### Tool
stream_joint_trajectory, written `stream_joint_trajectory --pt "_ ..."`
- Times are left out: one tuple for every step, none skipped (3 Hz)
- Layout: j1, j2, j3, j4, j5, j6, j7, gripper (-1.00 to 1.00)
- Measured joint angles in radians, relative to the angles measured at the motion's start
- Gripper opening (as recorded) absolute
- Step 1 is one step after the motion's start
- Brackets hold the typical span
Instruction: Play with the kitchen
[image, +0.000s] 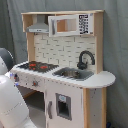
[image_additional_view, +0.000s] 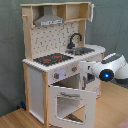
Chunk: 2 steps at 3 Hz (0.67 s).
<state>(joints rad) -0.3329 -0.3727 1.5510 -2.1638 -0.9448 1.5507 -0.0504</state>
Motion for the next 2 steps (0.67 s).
stream_joint_trajectory --pt "0.008 -0.001 0.014 0.008 -0.095 -0.038 -0.011 1.00" --pt "0.028 -0.003 0.080 0.034 -0.161 -0.076 -0.011 1.00"
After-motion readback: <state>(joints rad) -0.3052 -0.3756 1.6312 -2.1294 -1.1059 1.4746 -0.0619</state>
